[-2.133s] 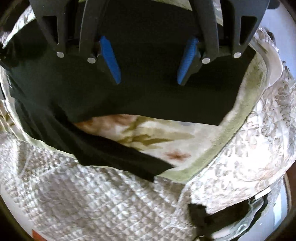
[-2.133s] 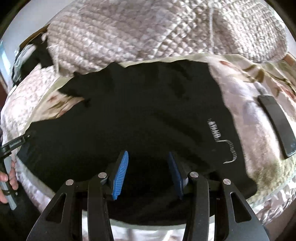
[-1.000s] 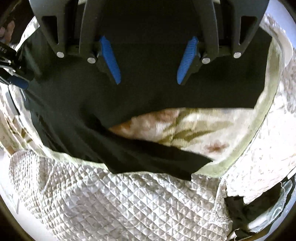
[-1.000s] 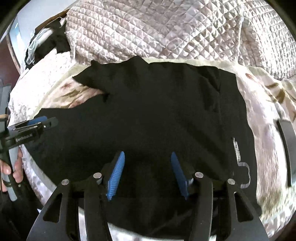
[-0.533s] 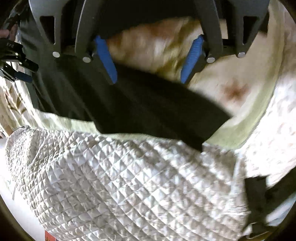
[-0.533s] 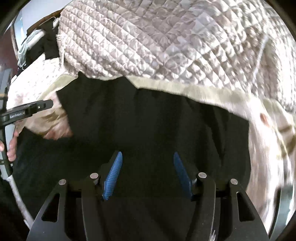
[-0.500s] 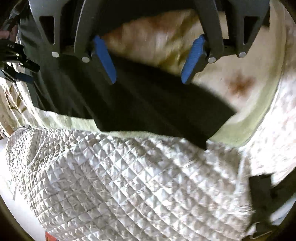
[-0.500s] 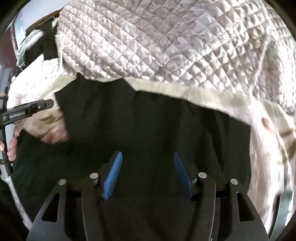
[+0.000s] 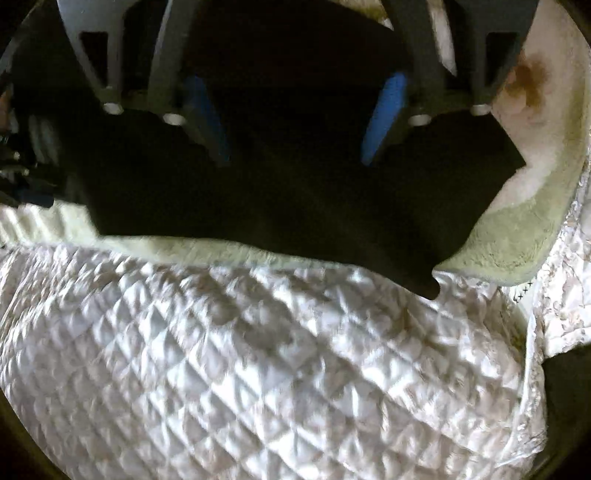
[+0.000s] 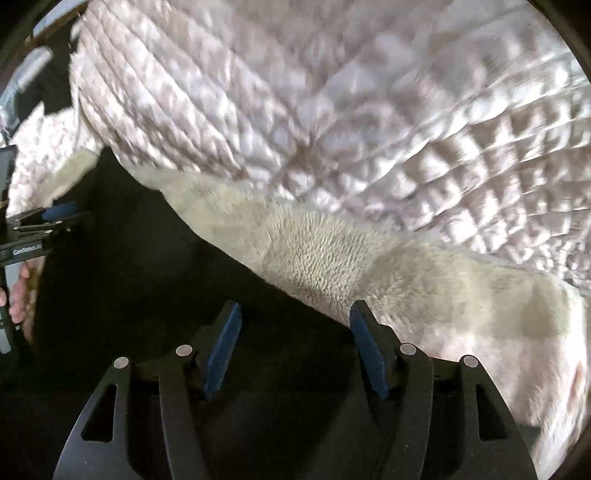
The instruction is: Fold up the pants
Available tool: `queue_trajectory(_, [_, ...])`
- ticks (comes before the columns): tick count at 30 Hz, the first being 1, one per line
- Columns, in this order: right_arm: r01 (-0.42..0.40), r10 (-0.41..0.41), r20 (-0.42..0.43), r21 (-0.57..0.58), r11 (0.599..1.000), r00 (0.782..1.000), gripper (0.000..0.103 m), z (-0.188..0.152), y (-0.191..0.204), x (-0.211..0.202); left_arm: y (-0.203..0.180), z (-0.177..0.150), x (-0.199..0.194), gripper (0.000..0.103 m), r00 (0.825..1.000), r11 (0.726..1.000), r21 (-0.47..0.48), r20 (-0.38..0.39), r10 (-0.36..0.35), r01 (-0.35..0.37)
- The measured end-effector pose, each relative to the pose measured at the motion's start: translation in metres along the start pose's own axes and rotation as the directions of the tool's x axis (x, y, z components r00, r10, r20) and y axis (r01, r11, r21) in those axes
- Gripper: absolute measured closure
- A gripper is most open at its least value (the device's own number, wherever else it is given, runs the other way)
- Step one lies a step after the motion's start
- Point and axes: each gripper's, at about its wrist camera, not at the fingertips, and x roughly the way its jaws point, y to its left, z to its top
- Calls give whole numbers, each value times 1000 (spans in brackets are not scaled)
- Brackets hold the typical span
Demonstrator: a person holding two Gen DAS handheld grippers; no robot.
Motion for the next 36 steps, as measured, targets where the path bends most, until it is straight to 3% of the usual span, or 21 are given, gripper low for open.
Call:
queue_trajectory(1, [8,-8,20,-5,1000,1000,43,1,1,3,-2,-2,0,49,1000,1000,12,16,1,-1])
queue_trajectory(2, [9,-8,31,-21,1000,999,63,1,4,2,-3,-3,-1,67,1000,1000,22,27,-6,5])
queue_trajectory(3, [8,-6,44,-37,999,999,97,1,7,2,-5,-3,-2,88,1000,1000,31,29,-5,4])
queue_trajectory(7, [18,-12,64,-87,996,998,97,-1,25,-9,0,-3,-7,97,999,1000,-1,35,-8,8])
queue_trajectory(12, [-42,55,189,-70,997,980,97,-15,47,-77,16,-16,-47,98,997,998,-56,74,-33,38])
queue_trajectory(17, [-133,152,260,-92,987,954,97,-73,89,-153,22,-56,-97,97,997,994,-96,54,-49,54])
queue_trajectory(20, [-212,222,212,-67,975,952,97,-114,110,-179,31,-84,-126,97,997,987,-143,33,-71,75])
queue_trajectory(22, [-244,246,193,-34,969,950,97,-144,121,-187,42,-107,-145,92,995,976,-191,32,-96,100])
queue_trajectory(24, [-266,266,128,-17,964,955,97,-177,130,-185,47,-127,-159,68,995,968,-229,38,-95,102])
queue_trajectory(27, [-257,255,44,33,966,966,96,-220,138,-170,50,-147,-179,54,988,951,-268,57,-146,156])
queue_trajectory(29, [-273,273,12,91,958,962,95,-239,138,-161,43,-151,-187,43,982,948,-256,66,-175,186])
queue_trajectory(33, [-297,290,66,177,938,955,86,-246,127,-177,18,-143,-194,38,982,968,-169,67,-179,188])
queue_trajectory(34, [-300,278,134,181,937,951,84,-248,126,-182,12,-139,-194,38,981,970,-151,68,-181,190])
queue_trajectory(36, [-305,276,161,199,931,948,73,-253,120,-193,1,-132,-192,35,981,974,-126,71,-182,190])
